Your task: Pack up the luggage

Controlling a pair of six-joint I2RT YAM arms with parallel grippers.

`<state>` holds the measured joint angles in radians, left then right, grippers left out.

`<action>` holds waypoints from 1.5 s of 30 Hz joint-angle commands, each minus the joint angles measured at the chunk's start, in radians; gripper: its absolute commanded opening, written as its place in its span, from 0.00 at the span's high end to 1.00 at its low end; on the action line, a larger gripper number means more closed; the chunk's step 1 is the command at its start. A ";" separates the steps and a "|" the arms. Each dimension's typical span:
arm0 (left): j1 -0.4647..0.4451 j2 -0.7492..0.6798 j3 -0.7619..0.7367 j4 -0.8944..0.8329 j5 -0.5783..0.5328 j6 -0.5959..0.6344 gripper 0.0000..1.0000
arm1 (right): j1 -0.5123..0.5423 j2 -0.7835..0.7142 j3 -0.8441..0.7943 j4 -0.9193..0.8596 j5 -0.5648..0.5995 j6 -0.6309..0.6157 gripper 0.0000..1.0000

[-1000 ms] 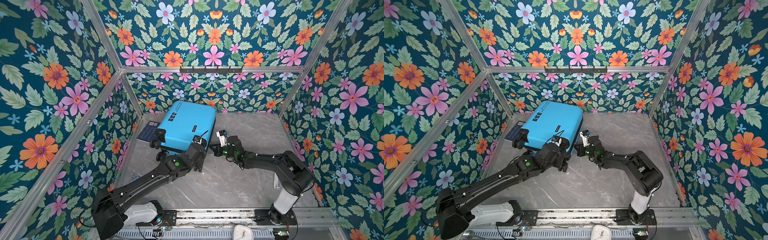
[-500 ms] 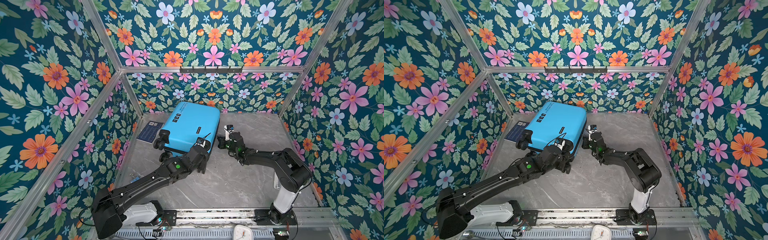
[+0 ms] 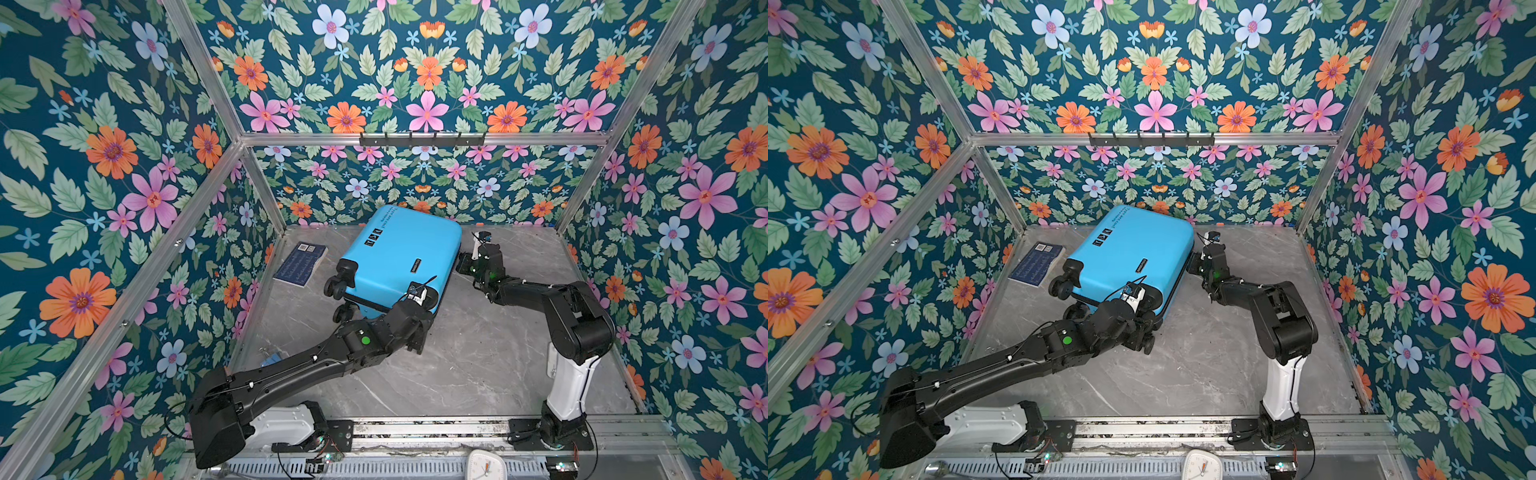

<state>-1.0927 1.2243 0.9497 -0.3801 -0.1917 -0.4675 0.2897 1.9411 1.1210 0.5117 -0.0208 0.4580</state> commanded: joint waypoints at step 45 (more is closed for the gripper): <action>0.055 -0.643 -0.221 -0.293 -0.432 -0.473 0.33 | -0.194 0.155 0.313 -0.059 -0.675 0.365 0.57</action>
<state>-1.0599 0.5613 0.7315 -0.6476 -0.5865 -0.8936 0.0910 2.0636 1.3941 0.4751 -0.6308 0.7929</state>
